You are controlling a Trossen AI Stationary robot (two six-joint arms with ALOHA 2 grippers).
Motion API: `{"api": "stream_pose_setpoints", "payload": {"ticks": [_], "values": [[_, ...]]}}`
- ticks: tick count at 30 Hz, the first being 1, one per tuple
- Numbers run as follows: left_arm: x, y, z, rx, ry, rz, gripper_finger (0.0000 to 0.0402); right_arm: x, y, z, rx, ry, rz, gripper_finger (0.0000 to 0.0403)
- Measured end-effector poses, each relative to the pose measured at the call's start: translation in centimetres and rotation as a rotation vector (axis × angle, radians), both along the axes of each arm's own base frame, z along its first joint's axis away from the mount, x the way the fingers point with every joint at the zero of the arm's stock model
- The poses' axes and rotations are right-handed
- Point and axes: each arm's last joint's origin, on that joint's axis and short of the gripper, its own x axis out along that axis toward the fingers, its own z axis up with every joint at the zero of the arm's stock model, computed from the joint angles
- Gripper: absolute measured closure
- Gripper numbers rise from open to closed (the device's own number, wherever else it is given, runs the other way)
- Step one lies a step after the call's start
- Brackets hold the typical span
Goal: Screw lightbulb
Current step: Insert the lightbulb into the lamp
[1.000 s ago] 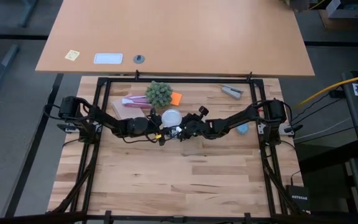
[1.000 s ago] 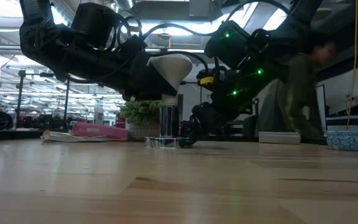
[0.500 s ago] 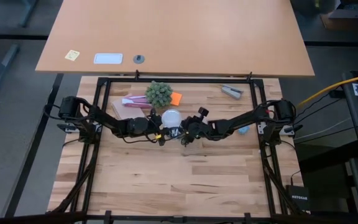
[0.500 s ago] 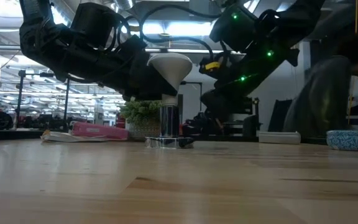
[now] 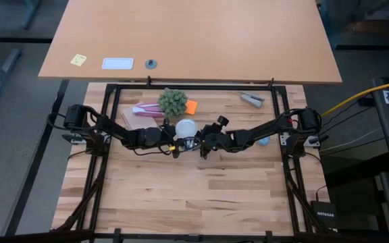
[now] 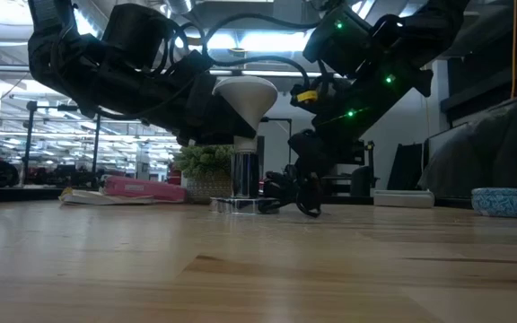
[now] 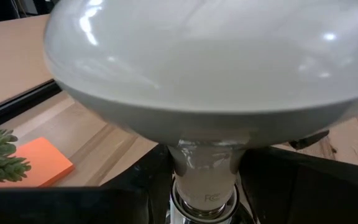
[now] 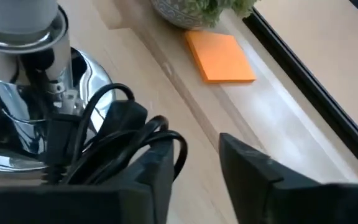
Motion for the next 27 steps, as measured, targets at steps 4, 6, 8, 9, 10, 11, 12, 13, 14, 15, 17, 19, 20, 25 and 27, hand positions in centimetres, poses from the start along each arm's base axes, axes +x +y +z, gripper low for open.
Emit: {"api": "stream_pose_setpoints", "payload": {"ticks": [4,6,8,9,10,11,12,13,14,15,17,19,20,25,27], "values": [[0.0,0.0,0.0,0.0,0.0,0.0,0.0251,0.0,0.1,-0.1,0.001,0.038,0.062,0.0242],[0.0,0.0,0.0,-0.001,0.0,0.0,0.0251,0.0,0.1,-0.1,-0.021,0.075,0.101,0.0236],[0.0,0.0,0.0,-0.003,-0.001,0.001,0.0251,0.0,0.1,0.1,-0.041,0.075,0.09,0.0236],[0.0,0.0,0.0,-0.004,-0.002,0.001,0.0251,0.0,0.1,0.2,-0.053,0.071,0.079,0.0236],[0.0,0.0,0.0,-0.004,-0.002,0.001,0.0251,-0.1,0.0,0.4,-0.064,0.069,0.069,0.0237],[0.0,0.0,0.0,-0.005,-0.001,0.002,0.0251,-0.2,0.0,0.6,-0.074,0.069,0.061,0.0237],[0.0,0.0,0.0,-0.005,-0.002,0.003,0.0251,-0.2,0.0,0.9,-0.081,0.064,0.056,0.0237],[0.0,0.0,0.0,-0.005,-0.002,0.003,0.0251,-0.3,0.0,1.1,-0.084,0.063,0.054,0.0236],[0.0,0.0,0.0,-0.005,-0.001,0.003,0.0251,-0.4,0.0,1.3,-0.085,0.062,0.054,0.0236],[0.0,0.0,0.0,-0.005,-0.002,0.004,0.0251,-0.4,0.0,1.6,-0.085,0.055,0.053,0.0235],[0.0,0.0,0.0,-0.006,-0.002,0.004,0.0251,-0.5,0.0,1.9,-0.088,0.05,0.056,0.0235],[0.0,0.0,0.0,-0.005,-0.002,0.004,0.0251,-0.6,0.0,2.3,-0.084,0.038,0.059,0.0235],[0.0,0.0,0.0,-0.005,-0.001,0.004,0.0251,-0.6,0.0,2.4,-0.073,0.035,0.07,0.0235],[0.0,0.0,0.0,-0.006,-0.002,0.003,0.0251,-0.8,0.3,2.5,0.047,0.046,0.168,0.0235],[0.0,0.0,0.0,-0.006,-0.002,0.002,0.0251,-1.1,0.5,2.3,0.109,0.065,0.196,0.0235]]}}
